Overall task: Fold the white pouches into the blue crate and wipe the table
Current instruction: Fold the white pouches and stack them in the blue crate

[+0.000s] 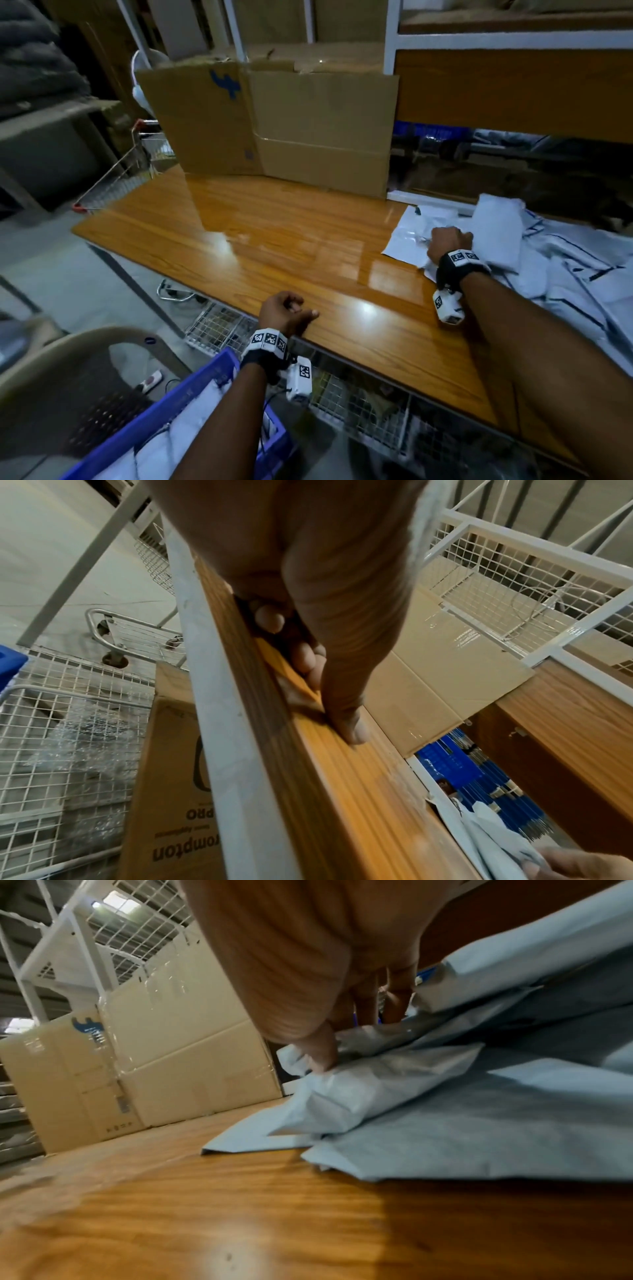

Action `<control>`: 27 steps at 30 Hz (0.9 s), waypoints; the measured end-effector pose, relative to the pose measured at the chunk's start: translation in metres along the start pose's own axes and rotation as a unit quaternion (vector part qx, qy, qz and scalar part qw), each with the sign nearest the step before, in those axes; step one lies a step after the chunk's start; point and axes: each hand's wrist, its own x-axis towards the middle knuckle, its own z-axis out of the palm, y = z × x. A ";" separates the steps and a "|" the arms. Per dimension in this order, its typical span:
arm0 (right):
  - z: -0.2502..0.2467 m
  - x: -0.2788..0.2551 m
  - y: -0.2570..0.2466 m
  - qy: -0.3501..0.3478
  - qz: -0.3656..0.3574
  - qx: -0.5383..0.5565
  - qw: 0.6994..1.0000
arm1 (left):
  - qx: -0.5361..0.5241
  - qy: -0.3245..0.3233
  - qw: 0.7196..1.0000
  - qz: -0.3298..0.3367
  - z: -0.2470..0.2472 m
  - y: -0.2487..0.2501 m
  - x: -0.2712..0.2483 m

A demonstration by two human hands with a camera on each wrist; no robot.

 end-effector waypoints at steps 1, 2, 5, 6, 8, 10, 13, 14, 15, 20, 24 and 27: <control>-0.001 -0.003 0.000 0.018 -0.003 0.000 1.000 | 0.002 0.003 1.000 0.000 0.000 0.000 -0.001; -0.005 -0.009 -0.001 0.041 -0.005 0.010 0.999 | 0.004 0.005 1.000 0.002 0.001 0.001 -0.002; -0.021 -0.041 -0.016 0.114 -0.054 0.137 0.982 | 0.003 -0.002 1.000 0.001 0.003 -0.001 0.000; -0.025 -0.057 -0.027 0.122 -0.089 0.212 0.966 | -0.004 -0.001 1.000 -0.005 0.003 -0.001 0.000; -0.028 -0.093 -0.050 0.103 -0.148 0.355 0.917 | -0.032 0.000 0.999 -0.015 0.001 -0.002 0.001; -0.020 -0.124 -0.070 0.046 -0.229 0.388 0.892 | -0.077 0.012 0.997 -0.023 -0.003 -0.001 0.003; 0.006 -0.146 -0.089 -0.104 -0.347 0.313 0.878 | -0.159 0.010 0.986 -0.044 -0.012 0.006 -0.002; 0.013 -0.152 -0.093 -0.162 -0.361 0.289 0.872 | -0.164 0.005 0.985 -0.048 -0.014 0.008 -0.003; 0.018 -0.156 -0.096 -0.200 -0.371 0.257 0.870 | -0.165 -0.003 0.985 -0.050 -0.015 0.008 -0.003; 0.020 -0.161 -0.090 -0.214 -0.302 0.247 0.895 | 0.014 0.006 1.000 -0.017 -0.002 0.014 -0.007; -0.001 -0.140 -0.057 0.019 -0.081 0.357 0.930 | 0.121 0.000 0.993 -0.004 0.014 0.020 -0.005; -0.010 -0.111 -0.021 0.163 0.101 0.363 0.912 | 0.206 0.006 0.979 -0.002 0.022 0.023 -0.001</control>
